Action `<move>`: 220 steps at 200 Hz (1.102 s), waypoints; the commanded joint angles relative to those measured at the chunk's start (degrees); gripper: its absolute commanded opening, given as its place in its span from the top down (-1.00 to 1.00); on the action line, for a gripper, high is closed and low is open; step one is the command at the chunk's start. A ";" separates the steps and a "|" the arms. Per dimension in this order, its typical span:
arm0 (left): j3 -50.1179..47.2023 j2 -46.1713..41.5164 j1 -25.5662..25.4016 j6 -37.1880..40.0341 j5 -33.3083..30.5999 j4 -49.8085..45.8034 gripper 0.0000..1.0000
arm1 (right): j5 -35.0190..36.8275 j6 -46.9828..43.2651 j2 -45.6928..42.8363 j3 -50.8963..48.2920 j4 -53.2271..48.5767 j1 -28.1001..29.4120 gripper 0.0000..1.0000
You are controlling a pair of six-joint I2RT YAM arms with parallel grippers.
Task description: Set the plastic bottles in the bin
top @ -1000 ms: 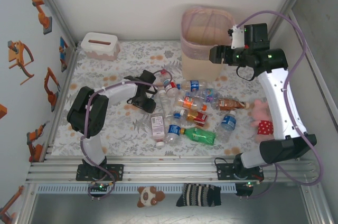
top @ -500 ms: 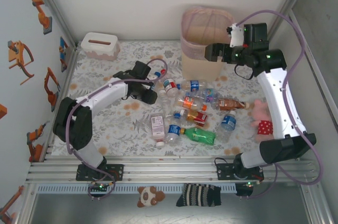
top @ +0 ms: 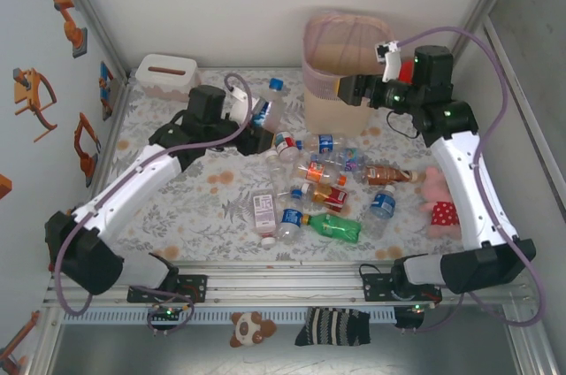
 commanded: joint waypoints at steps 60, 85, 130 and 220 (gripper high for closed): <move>-6.32 -10.57 -0.16 -10.82 26.18 33.05 0.11 | -13.81 3.35 -6.44 -3.80 25.55 6.89 -0.63; -5.35 -11.30 -0.84 -11.73 29.71 34.89 0.12 | -14.89 2.85 -5.97 -2.71 28.40 11.30 -0.64; -4.71 -12.22 -2.26 -12.49 32.81 37.18 0.11 | -19.20 -7.37 -3.01 4.53 19.96 19.67 -0.82; -4.33 -12.15 -3.07 -11.48 33.29 36.66 0.11 | -17.79 -7.71 2.64 8.56 16.89 27.19 -0.68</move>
